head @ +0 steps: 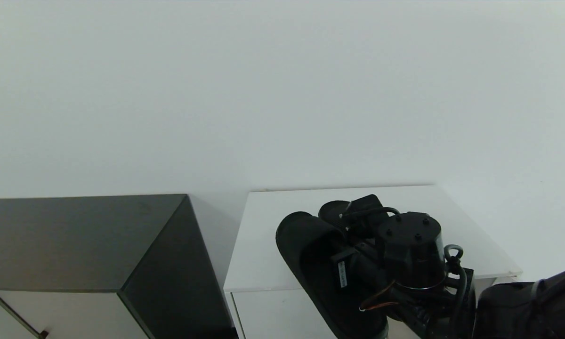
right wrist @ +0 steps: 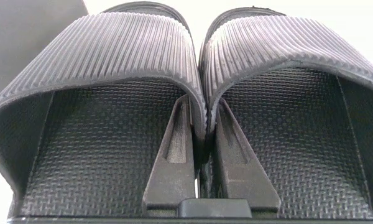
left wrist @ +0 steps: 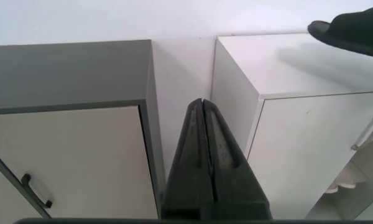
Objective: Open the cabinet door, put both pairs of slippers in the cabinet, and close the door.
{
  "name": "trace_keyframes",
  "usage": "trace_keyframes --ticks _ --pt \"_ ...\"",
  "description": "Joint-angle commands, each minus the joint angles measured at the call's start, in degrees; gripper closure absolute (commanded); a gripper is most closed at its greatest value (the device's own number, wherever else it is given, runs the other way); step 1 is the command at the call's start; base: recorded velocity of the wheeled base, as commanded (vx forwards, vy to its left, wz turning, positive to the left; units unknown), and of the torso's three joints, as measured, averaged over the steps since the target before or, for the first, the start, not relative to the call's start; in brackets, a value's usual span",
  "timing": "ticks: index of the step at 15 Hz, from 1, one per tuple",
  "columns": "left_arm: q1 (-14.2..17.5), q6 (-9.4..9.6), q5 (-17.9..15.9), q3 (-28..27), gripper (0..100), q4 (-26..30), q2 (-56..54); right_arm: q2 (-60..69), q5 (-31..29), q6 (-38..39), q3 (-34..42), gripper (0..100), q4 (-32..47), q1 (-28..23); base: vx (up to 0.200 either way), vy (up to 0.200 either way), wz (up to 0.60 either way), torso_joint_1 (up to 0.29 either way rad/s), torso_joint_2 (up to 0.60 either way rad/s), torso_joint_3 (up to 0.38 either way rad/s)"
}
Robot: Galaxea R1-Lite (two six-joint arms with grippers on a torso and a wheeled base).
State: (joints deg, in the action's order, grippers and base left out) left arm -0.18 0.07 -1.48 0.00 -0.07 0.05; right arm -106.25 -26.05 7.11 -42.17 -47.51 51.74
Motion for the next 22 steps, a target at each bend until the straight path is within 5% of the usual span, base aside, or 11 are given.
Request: trace_keyframes --ticks 1,4,15,22 --pt "0.0 0.01 0.0 0.0 100 0.0 0.0 0.4 -0.1 0.0 0.4 100 -0.1 0.3 0.000 0.000 0.00 0.000 0.00 0.000" --pt "0.0 0.01 0.0 0.0 100 0.0 0.0 -0.1 -0.3 0.0 0.4 100 -0.1 0.6 0.000 0.000 0.00 0.000 0.00 0.000" --pt "0.0 -0.07 0.0 0.0 100 0.0 0.0 -0.1 -0.3 0.2 0.7 100 -0.2 0.6 -0.200 0.000 0.00 0.002 0.00 0.003" --pt "0.0 -0.07 0.1 0.0 100 0.0 0.0 -0.1 0.0 0.2 1.2 100 -1.3 1.0 0.000 0.000 0.00 0.000 0.00 0.000"
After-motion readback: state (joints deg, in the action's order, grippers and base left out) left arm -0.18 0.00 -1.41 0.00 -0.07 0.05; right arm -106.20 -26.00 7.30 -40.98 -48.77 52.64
